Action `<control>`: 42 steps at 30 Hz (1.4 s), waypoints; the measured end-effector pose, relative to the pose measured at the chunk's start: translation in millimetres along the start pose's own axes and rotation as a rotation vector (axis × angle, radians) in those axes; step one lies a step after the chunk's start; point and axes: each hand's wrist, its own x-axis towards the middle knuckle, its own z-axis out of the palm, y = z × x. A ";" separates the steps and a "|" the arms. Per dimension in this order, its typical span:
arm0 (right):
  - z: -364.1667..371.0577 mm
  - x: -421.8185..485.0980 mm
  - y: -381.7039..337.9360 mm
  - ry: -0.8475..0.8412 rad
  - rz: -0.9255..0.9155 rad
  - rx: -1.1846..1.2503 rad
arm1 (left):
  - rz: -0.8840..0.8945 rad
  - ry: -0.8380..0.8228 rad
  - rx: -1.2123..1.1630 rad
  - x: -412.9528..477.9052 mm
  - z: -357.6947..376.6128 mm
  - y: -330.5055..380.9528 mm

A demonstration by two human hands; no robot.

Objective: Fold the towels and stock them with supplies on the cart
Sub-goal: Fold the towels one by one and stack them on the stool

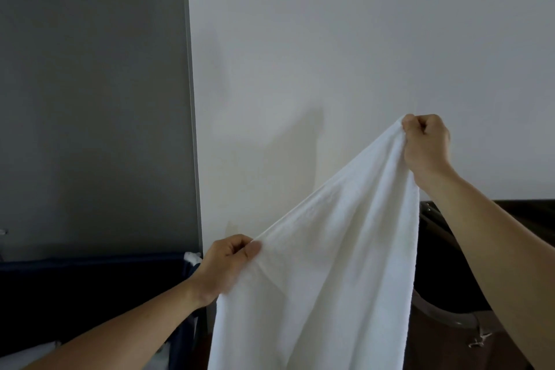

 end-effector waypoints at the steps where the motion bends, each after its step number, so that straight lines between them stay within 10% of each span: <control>1: -1.2 -0.4 1.1 0.002 0.001 -0.006 | -0.024 -0.020 -0.046 0.5 -2.0 0.5; 10: -12.3 -4.5 -1.6 0.017 -0.008 -0.010 | -0.074 -0.039 -0.016 7.2 4.4 22.7; 19: 22.2 -110.6 -17.9 -0.818 0.034 0.143 | 0.262 -0.048 0.355 38.6 50.7 127.0; 29: 24.4 -78.0 -14.6 -0.414 -0.146 -0.048 | 0.131 -0.213 0.148 18.2 37.3 72.5; 42: 13.9 -32.6 -26.5 -0.144 -0.067 -0.022 | 0.090 -0.352 0.466 9.3 18.8 -7.1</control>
